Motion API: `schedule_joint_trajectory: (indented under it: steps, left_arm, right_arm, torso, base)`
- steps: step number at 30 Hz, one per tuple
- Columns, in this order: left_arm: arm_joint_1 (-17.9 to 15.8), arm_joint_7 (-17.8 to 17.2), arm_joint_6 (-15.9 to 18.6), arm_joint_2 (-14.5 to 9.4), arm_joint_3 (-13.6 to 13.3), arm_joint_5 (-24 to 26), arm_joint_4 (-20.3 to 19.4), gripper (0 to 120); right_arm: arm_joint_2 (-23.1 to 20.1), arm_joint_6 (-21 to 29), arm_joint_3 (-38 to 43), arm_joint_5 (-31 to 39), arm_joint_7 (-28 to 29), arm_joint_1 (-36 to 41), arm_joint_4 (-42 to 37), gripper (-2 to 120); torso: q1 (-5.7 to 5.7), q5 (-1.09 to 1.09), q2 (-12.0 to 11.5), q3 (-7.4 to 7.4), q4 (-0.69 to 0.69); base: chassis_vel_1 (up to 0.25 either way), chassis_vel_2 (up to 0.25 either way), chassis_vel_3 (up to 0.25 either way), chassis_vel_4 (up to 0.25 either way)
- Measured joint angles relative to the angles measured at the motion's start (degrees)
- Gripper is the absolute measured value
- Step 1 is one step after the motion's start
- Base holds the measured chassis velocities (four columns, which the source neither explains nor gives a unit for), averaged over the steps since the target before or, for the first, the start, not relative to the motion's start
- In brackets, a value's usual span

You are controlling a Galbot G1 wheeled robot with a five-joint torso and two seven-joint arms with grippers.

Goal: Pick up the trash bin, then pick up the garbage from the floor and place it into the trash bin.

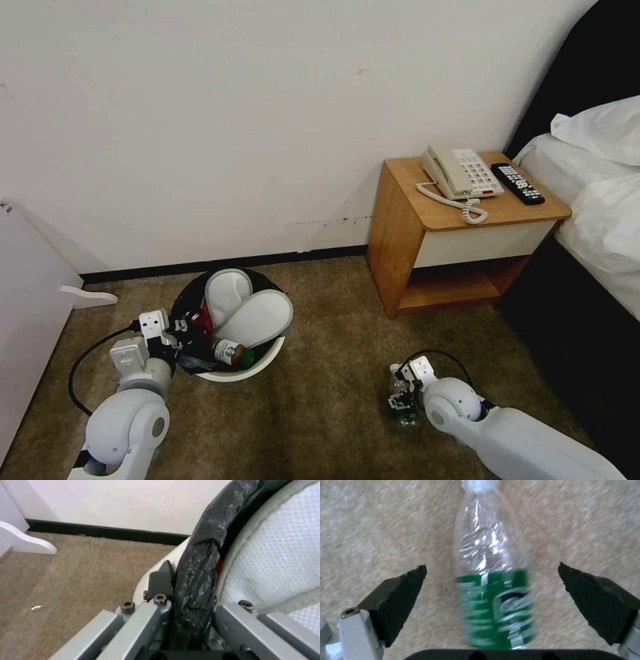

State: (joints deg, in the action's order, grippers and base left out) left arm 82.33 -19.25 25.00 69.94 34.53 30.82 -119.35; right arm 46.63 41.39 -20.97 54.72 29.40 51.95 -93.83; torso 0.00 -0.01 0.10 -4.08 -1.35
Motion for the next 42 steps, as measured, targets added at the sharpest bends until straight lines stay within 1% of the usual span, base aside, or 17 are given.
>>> schedule_joint_trajectory:
  steps: [5, 7, 10, 13, 18, 27, 28, 29, 32, 33, 36, 37, 38, 39, 42]
  left_arm:
    - [0.2, 0.0, 0.0, 0.0, -0.2, -0.2, -0.1, 4]
    - [0.4, -0.1, 0.0, -0.2, -0.4, -0.3, -0.1, 4]
    - [0.4, -0.1, 0.0, -0.3, -0.4, -0.3, -0.2, 4]
    - [0.4, -0.1, 0.0, -0.5, -0.5, -0.3, -0.2, 4]
    - [0.5, -0.1, 0.0, -0.3, -0.5, -0.3, -0.2, 4]
    - [0.4, -0.2, -0.2, -0.3, -0.3, -0.4, 0.1, 4]
    - [0.3, -0.2, -0.2, -0.3, -0.2, -0.4, 0.3, 4]
    - [0.3, -0.2, -0.2, -0.3, -0.2, -0.4, 0.3, 4]
    - [0.2, -0.2, -0.2, -0.3, -0.2, -0.3, 0.5, 4]
    - [0.2, -0.2, -0.2, -0.3, -0.2, -0.3, 0.5, 4]
    - [0.1, -0.2, -0.3, -0.3, -0.2, -0.2, 0.6, 4]
    - [0.1, -0.2, -0.3, -0.3, -0.2, -0.2, 0.6, 4]
    - [0.1, -0.2, -0.3, -0.3, -0.1, -0.2, 0.6, 4]
    - [0.1, -0.2, -0.3, -0.3, -0.1, -0.2, 0.6, 4]
    - [0.2, -0.2, -0.3, -0.5, 0.2, -0.1, 0.7, 4]
  right_arm:
    - [1.4, -1.4, 1.0, 1.1, 1.2, 1.6, 0.4, 100]
    - [2.6, -3.0, 2.0, 1.0, 1.5, 2.4, 2.0, 100]
    - [3.2, -3.5, 2.3, 0.9, 1.5, 2.6, 2.7, 100]
    - [4.7, -4.2, 2.5, 0.5, 1.3, 2.4, 4.6, 100]
    - [5.5, -4.6, 2.4, -0.5, 0.6, 1.8, 6.5, 100]
    - [5.4, -4.7, 2.2, -1.1, 0.0, 1.6, 7.6, 100]
    - [5.5, -4.7, 2.2, -1.1, -0.1, 1.5, 7.8, 96]
    - [5.5, -4.7, 2.2, -1.1, -0.1, 1.5, 7.8, 96]
    - [5.7, -4.7, 2.1, -1.1, -0.3, 1.2, 7.8, 80]
    - [5.7, -4.7, 2.1, -1.1, -0.3, 1.2, 7.8, 80]
    - [6.0, -4.7, 1.6, -0.8, -0.3, 0.6, 7.8, 66]
    - [6.0, -4.7, 1.6, -0.8, -0.3, 0.6, 7.8, 66]
    - [6.3, -4.7, 1.5, -0.7, -0.3, 0.5, 7.9, 59]
    - [6.3, -4.7, 1.5, -0.7, -0.3, 0.5, 7.9, 59]
    - [6.7, -4.8, 1.1, -0.6, -0.3, 0.0, 8.1, 45]
  torso:
    - [0.0, 0.0, 0.0, 0.0, 0.0]
    - [0.0, 0.01, 0.0, -0.01, 0.0]
    - [0.0, 0.01, 0.0, -0.01, -0.01]
    - [0.0, 0.01, 0.0, -0.01, 0.0]
    - [0.0, 0.01, 0.0, -0.01, 0.0]
    - [0.0, 0.01, 0.0, -0.01, 0.0]
    - [0.0, 0.01, 0.0, -0.01, 0.0]
    - [0.0, 0.01, 0.0, -0.01, 0.0]
    - [0.0, 0.01, 0.0, -0.01, 0.0]
    - [0.0, 0.01, 0.0, -0.01, 0.0]
    - [0.0, 0.0, 0.0, -0.01, 0.0]
    - [0.0, 0.0, 0.0, -0.01, 0.0]
    - [0.0, 0.0, 0.0, 0.0, 0.0]
    - [0.0, 0.0, 0.0, 0.0, 0.0]
    - [0.0, 0.0, 0.0, 0.0, 0.0]
  base:
    - [0.0, 0.0, 0.0, 0.0]
    - [0.0, 0.0, 0.0, 0.0]
    - [0.0, 0.0, 0.0, 0.0]
    - [0.0, 0.0, 0.0, 0.0]
    - [0.0, 0.0, 0.0, 0.0]
    - [0.0, 0.0, 0.0, 0.0]
    - [0.0, 0.0, 0.0, 0.0]
    - [0.0, 0.0, 0.0, 0.0]
    - [0.0, 0.0, 0.0, 0.0]
    - [0.0, 0.0, 0.0, 0.0]
    - [0.0, 0.0, 0.0, 0.0]
    - [0.0, 0.0, 0.0, 0.0]
    - [0.0, 0.0, 0.0, 0.0]
    - [0.0, 0.0, 0.0, 0.0]
    - [0.0, 0.0, 0.0, 0.0]
